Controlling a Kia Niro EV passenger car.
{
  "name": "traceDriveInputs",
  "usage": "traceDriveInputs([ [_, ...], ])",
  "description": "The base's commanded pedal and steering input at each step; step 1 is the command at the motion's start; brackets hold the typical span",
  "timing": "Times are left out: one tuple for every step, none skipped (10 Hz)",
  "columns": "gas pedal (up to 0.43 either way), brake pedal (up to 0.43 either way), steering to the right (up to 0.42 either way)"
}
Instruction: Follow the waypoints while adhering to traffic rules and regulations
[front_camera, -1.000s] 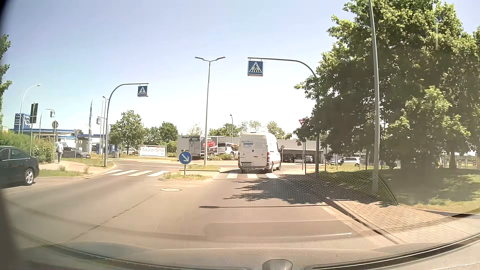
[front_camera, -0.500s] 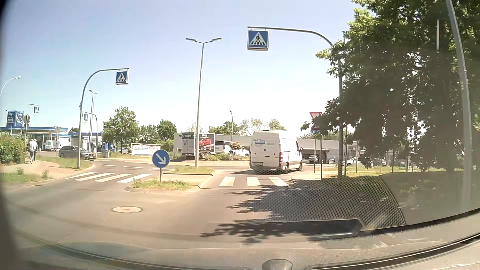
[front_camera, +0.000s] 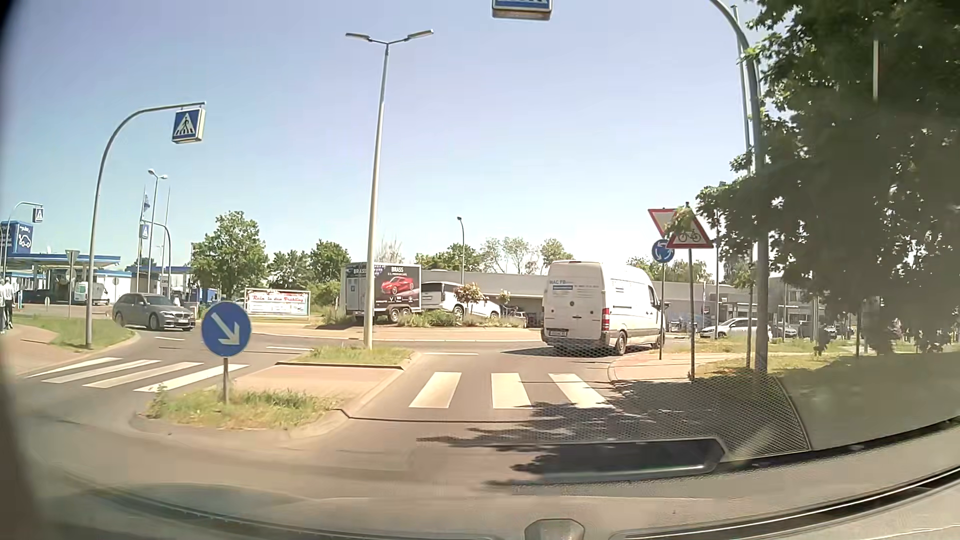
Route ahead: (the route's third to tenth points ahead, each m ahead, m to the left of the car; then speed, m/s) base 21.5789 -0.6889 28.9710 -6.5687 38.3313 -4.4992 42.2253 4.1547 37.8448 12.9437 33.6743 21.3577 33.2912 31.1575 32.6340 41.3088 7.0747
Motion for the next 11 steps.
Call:
traceDriveInputs([
  [0.0,0.262,0.0],
  [0.0,0.262,0.001],
  [0.0,0.268,0.002],
  [0.0,0.268,0.004],
  [0.0,0.274,0.004],
  [0.0,0.274,0.004],
  [0.0,0.28,0.006],
  [0.0,0.287,0.008],
  [0.0,0.287,0.009],
  [0.0,0.287,0.012],
  [0.0,0.287,0.019],
])
